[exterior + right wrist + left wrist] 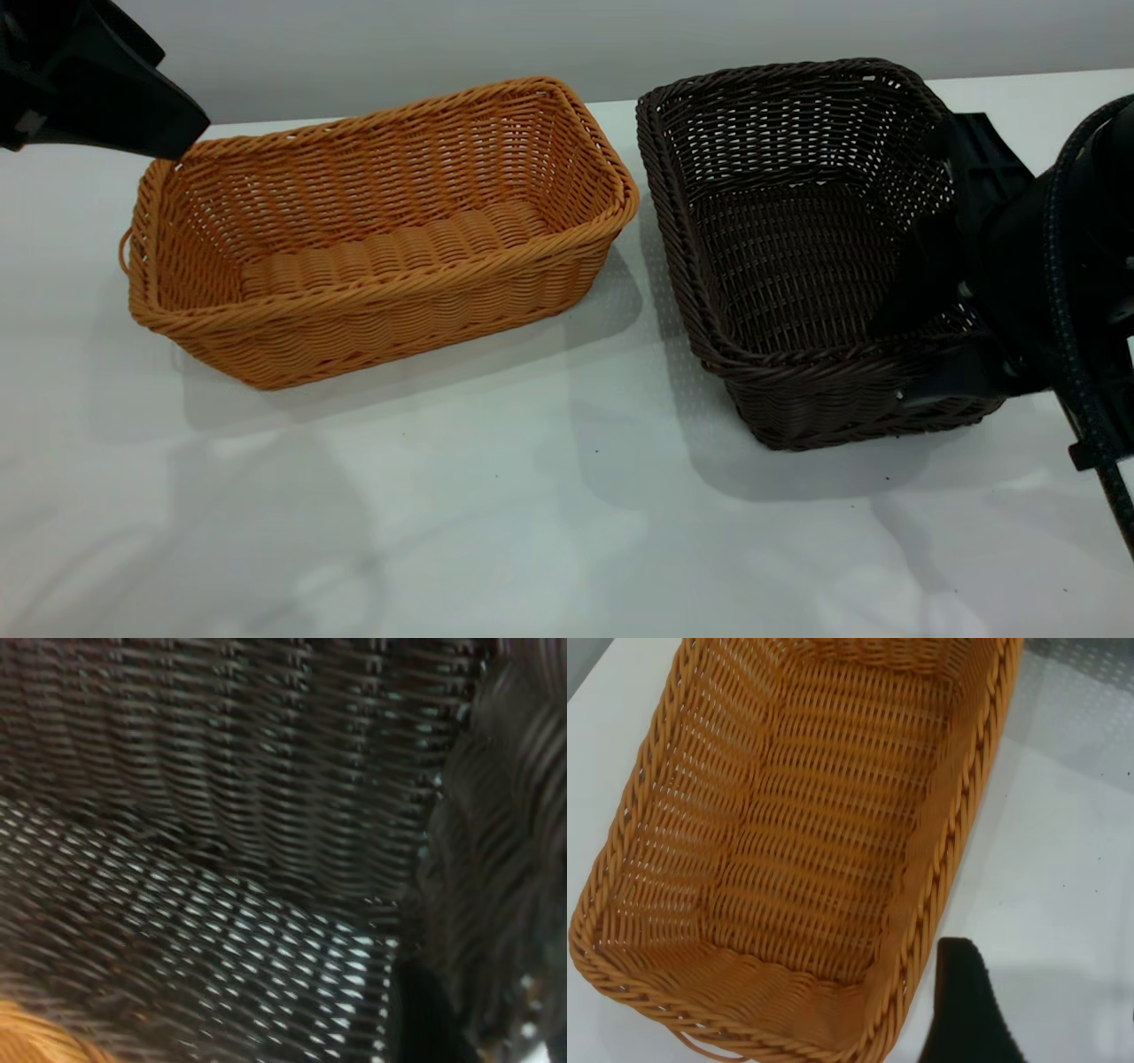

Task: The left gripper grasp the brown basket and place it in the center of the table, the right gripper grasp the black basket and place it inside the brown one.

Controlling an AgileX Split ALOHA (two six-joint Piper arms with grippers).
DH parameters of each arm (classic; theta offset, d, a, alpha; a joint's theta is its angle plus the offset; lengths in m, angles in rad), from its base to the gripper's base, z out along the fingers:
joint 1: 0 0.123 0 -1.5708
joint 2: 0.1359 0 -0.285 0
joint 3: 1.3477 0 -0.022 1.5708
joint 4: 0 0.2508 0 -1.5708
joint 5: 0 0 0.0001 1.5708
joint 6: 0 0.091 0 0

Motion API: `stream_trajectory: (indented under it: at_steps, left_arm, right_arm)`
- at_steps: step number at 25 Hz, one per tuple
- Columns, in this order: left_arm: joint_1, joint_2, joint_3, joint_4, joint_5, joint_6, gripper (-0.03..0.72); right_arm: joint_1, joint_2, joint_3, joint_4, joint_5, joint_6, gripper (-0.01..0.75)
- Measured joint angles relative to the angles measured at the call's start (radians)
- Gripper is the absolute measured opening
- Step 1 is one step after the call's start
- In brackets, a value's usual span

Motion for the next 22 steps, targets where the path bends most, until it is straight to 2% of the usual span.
stream_trajectory:
  at_steps: [5, 14, 18, 22]
  left_arm:
    - [0.000, 0.000, 0.000, 0.000, 0.000, 0.001, 0.391]
    - [0.000, -0.001, 0.000, 0.000, 0.033, 0.001, 0.391]
    - [0.000, -0.002, 0.000, 0.000, 0.038, 0.001, 0.391]
    - [0.000, -0.002, 0.000, 0.000, 0.044, 0.001, 0.388]
  right_arm:
    - [0.000, 0.053, -0.009, 0.007, -0.017, 0.000, 0.307]
    - [0.000, 0.191, -0.141, 0.006, 0.012, -0.040, 0.307]
    - [0.000, 0.233, -0.145, 0.006, 0.001, -0.029, 0.304]
    - [0.000, 0.245, -0.140, 0.005, -0.033, -0.028, 0.263]
